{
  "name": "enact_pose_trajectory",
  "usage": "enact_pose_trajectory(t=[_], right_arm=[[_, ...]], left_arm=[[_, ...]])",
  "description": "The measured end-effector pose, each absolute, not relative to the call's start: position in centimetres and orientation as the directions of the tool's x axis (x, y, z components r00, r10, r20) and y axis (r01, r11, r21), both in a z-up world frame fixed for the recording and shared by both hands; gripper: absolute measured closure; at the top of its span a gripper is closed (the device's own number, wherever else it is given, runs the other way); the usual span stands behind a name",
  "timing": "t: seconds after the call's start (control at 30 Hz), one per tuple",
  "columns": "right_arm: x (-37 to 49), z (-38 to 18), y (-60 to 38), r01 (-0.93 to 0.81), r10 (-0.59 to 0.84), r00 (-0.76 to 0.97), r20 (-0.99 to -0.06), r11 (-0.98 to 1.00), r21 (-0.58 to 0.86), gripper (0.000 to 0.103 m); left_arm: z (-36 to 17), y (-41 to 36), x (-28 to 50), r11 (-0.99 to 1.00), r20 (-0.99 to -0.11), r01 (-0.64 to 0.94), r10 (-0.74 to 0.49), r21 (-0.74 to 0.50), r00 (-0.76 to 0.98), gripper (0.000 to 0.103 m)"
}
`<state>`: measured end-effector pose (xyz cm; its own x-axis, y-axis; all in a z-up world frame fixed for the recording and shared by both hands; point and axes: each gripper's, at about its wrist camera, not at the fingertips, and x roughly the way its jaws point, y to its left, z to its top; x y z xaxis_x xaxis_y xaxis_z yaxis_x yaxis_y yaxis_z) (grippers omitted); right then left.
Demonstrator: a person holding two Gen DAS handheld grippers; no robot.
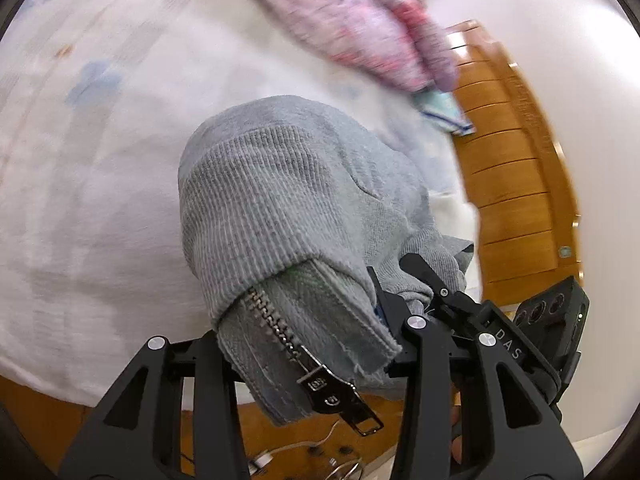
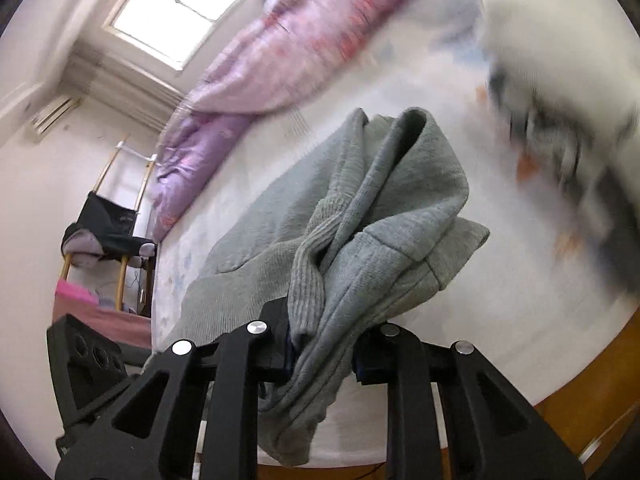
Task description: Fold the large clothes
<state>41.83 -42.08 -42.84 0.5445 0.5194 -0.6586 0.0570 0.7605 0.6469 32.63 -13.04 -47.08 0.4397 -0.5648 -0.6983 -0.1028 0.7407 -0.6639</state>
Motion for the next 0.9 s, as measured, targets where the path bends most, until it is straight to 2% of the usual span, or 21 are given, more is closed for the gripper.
enact_pose_trajectory(t=[0.27,0.43,0.5,0.7,0.8,0.9], right_arm=[[44.2,-34.2,-56.7,-0.084,0.494,0.686,-0.534,0.783,0.617,0.084],[47.7,-33.9,-65.5,-0.122,0.462,0.728,-0.507,0.815,0.566,0.084],[49.3,-35.8,-68.2,-0.106,0.440,0.714,-0.545,0.837,0.537,0.084],[51.8,-45.9,-73.2,0.067,0.359,0.576,-0.735,0.875,0.479,0.083],[52.0,-48.4,-74.5,0.119,0.354,0.554,-0.754,0.862,0.493,0.082],[50.7,-47.1,-75.1,0.100,0.316,0.615,-0.722,0.877,0.469,0.083]], left_arm=[[-39.1,-28.7,33.4,0.719,-0.513,0.118,-0.592,-0.685,0.622,0.062],[-38.7,-40.3,35.3,0.737,-0.450,0.185,-0.569,-0.650,0.688,0.062],[-39.9,-43.9,36.0,0.767,-0.471,0.185,-0.545,-0.614,0.694,0.062],[-47.9,-52.7,37.1,0.871,-0.644,0.160,-0.456,-0.465,0.614,0.062],[-50.1,-54.6,36.1,0.902,-0.676,0.234,-0.427,-0.362,0.600,0.060],[-50.3,-54.7,35.5,0.886,-0.656,0.290,-0.463,-0.362,0.596,0.060]])
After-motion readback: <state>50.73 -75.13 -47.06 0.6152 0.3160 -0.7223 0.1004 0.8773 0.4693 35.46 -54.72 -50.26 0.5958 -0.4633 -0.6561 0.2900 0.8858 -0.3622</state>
